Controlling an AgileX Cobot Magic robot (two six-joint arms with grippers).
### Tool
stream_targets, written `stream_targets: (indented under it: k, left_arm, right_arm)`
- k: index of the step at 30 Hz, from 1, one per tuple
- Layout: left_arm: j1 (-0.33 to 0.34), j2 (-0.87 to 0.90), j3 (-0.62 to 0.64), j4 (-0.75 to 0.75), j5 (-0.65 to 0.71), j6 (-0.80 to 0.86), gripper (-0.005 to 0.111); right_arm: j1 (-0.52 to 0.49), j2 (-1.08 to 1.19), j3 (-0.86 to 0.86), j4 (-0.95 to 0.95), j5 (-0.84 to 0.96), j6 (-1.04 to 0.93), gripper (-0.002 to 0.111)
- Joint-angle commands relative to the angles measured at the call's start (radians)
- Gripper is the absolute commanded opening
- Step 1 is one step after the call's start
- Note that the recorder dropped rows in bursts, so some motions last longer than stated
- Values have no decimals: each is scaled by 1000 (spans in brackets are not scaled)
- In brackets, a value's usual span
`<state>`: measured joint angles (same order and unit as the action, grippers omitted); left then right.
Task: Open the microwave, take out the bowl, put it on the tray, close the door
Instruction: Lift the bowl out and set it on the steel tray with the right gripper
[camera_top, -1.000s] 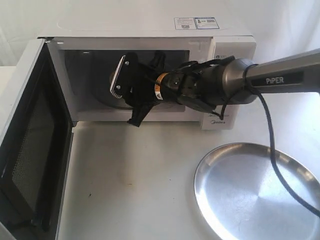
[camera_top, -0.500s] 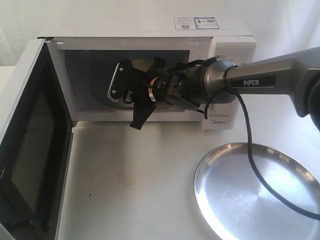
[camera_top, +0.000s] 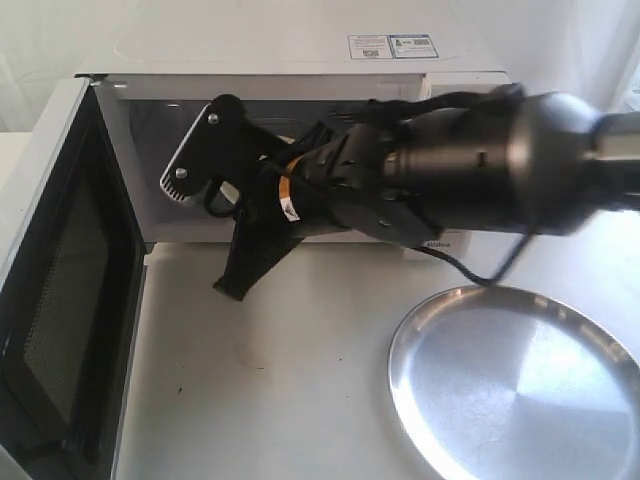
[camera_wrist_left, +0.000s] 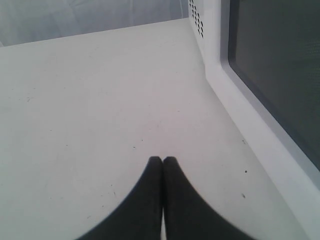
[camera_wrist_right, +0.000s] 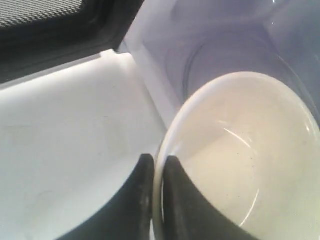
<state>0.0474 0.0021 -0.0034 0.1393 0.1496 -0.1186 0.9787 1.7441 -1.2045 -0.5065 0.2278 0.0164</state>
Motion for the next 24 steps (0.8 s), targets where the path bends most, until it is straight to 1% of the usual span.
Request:
stream_targets:
  k: [1,3,7,9,13,16,22,24]
  left_arm:
    - [0,-2,3,-4,-1,-6,0]
    - [0,-2,3,-4,-1,-6,0]
    - [0,-2,3,-4,-1,-6,0]
    - [0,-2,3,-4,-1,-6,0]
    - [0,-2,3,-4,-1,-6,0]
    - [0,-2,3,-4,-1,-6,0]
    - [0,-2,3,-4,-1,-6,0]
    - [0,-2,3,-4,-1,-6,0]
  right_arm:
    - [48,-246,140,19,205,244,0]
    - [62,-338,209,16,296,322,0]
    - [67,-485,397,-32,352,462,0]
    - [67,-525,484,-99,361,583,0]
    - [67,-535,629,-310,322,851,0]
    - [67,-526,691,-416,325,1014,0]
    - [67,-514,760,-565,344,1166,0]
    - [67,-514,771,-585,323,1176,0]
